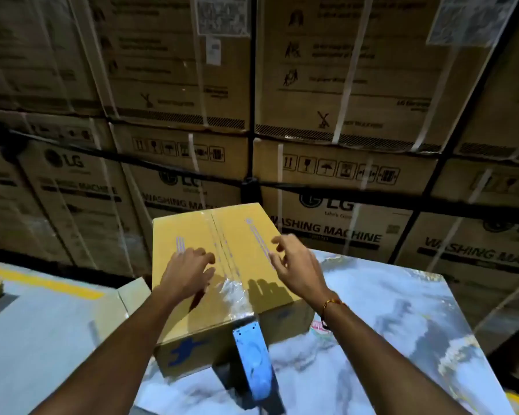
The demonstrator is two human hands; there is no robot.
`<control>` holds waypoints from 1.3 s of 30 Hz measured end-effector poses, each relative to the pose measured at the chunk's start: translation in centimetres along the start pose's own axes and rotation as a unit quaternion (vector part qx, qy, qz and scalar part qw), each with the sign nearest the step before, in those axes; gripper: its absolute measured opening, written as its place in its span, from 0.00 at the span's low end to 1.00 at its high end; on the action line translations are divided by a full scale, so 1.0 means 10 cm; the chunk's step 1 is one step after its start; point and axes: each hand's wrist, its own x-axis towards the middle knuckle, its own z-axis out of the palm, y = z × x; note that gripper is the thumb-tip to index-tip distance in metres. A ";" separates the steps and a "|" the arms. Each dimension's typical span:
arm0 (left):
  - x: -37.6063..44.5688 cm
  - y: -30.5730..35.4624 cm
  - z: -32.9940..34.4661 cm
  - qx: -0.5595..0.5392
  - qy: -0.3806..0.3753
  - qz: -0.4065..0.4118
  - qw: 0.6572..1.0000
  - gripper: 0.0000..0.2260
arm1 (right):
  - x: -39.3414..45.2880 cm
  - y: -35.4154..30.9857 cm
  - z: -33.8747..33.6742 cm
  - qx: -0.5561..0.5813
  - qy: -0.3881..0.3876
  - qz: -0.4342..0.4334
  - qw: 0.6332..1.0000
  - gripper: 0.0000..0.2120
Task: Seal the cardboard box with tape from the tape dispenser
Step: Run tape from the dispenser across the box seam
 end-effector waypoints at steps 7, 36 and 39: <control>-0.55 -0.23 0.58 -0.060 0.016 -0.192 0.979 0.21 | -0.55 0.05 0.60 0.012 -0.108 0.064 0.992 0.11; -0.41 1.10 0.64 -0.122 -0.075 0.049 0.988 0.27 | -0.63 0.76 0.69 0.031 -0.033 0.046 0.998 0.09; -0.24 1.02 0.71 -0.100 -0.100 0.037 0.989 0.28 | -0.66 0.78 0.75 0.025 -0.012 0.033 0.999 0.10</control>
